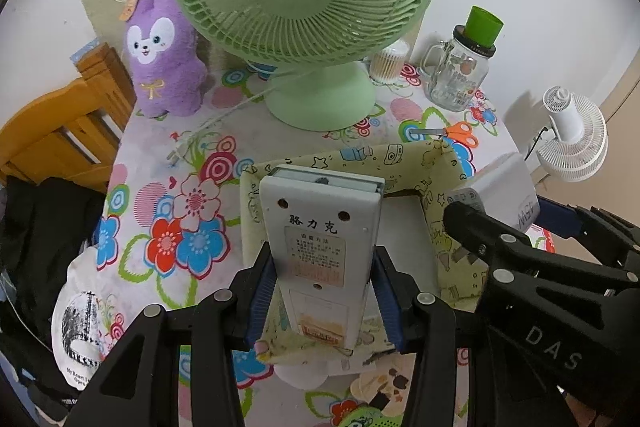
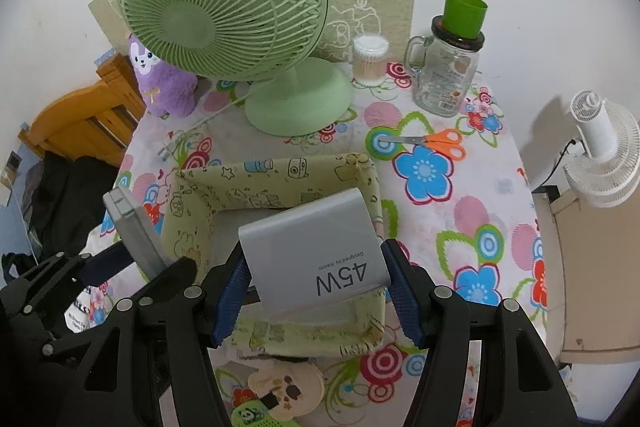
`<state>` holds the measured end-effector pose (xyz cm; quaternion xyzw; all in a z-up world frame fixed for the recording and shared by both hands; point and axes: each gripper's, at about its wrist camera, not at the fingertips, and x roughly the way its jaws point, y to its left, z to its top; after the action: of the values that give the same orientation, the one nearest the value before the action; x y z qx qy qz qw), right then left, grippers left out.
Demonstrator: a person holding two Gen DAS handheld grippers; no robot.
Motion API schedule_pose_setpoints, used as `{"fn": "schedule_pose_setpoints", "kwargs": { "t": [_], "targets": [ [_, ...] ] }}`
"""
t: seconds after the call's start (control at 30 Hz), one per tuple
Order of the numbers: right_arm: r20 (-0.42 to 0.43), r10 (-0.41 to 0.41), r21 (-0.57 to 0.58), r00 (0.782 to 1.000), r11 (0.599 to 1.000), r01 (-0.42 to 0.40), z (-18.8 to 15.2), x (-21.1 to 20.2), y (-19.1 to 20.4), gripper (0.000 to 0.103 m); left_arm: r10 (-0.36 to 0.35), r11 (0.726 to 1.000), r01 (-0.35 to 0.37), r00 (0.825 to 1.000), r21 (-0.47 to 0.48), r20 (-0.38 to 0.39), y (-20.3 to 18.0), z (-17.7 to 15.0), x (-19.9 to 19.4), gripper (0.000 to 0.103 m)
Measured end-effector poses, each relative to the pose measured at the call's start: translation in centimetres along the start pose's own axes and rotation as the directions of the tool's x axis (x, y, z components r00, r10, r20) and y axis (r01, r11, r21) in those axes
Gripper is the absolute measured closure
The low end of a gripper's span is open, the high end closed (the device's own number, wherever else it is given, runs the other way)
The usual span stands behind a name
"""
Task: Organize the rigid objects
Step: 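Lift the remote and charger and carry both over the fabric box, then lower the remote and charger into the box and open both grippers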
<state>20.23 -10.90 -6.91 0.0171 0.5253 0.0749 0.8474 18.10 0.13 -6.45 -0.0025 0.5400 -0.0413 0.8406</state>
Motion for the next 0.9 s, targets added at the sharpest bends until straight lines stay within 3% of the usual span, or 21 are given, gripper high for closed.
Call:
{"fn": "schedule_pose_setpoints", "kwargs": {
  "t": [0.67,0.9],
  "targets": [
    [-0.084,0.015,-0.014,0.996,1.0,-0.016,1.3,6.2,0.2,0.036,-0.033,0.999,0.035,0.991,0.013,-0.13,-0.7,0.6,7.0,0.055],
    [-0.122,0.009,-0.022,0.992,1.0,-0.012,1.2,8.4,0.5,0.036,-0.028,1.0,0.029,0.989,0.005,-0.142,-0.2,0.8,8.4,0.055]
  ]
}}
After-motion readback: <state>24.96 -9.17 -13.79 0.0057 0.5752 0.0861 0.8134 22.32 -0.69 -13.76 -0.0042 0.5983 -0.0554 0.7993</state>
